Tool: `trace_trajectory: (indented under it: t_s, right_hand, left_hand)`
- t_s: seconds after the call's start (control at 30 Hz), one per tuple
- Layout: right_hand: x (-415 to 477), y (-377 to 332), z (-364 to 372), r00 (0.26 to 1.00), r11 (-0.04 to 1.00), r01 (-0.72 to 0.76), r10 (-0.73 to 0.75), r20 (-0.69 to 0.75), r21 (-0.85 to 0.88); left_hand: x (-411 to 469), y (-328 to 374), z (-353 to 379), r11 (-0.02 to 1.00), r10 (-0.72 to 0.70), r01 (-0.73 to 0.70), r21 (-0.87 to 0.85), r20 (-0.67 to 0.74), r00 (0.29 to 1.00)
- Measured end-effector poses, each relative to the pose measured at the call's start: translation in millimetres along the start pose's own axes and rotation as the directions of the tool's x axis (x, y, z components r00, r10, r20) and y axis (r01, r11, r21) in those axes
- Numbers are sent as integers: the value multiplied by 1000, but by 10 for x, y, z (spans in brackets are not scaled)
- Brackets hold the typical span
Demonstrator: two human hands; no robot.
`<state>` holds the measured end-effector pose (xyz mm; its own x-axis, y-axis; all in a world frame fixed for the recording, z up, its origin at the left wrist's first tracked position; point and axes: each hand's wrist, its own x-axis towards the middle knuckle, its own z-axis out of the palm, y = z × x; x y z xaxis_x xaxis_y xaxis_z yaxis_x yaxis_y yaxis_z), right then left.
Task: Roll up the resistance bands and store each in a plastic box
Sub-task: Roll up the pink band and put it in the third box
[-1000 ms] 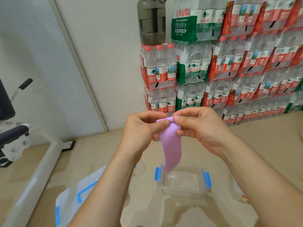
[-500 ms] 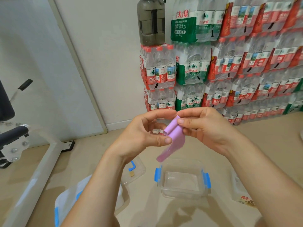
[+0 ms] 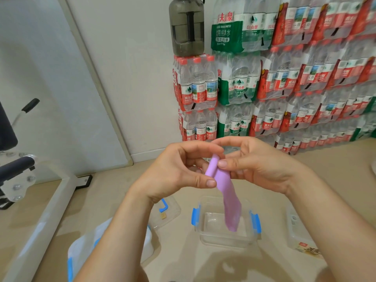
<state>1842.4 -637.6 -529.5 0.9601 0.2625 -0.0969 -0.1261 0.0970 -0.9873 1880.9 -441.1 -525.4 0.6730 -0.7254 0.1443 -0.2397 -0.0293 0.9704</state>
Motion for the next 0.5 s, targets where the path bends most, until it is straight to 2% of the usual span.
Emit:
trace_trajectory:
  t_s: [0.1,0.3,0.4,0.5]
  right_hand:
    - [-6,-8,-16,1000,1000,-8,8,-8,-28]
    - [16,28,34,997,997,-19,13,-75,-75]
    - [58,61,71,981,997,44,-53,-184,-56]
    - [96,78,93,934,992,129,-122,-335,-2]
  left_hand:
    - [-3,27,-13,999,-27,27,38,12,1000]
    - [-19,57,24,962,-64,66,265,-17,998]
    - [-3,6,13,986,-11,22,166,-63,998]
    - [6,-15,26,999,-5,13,40,-206,979]
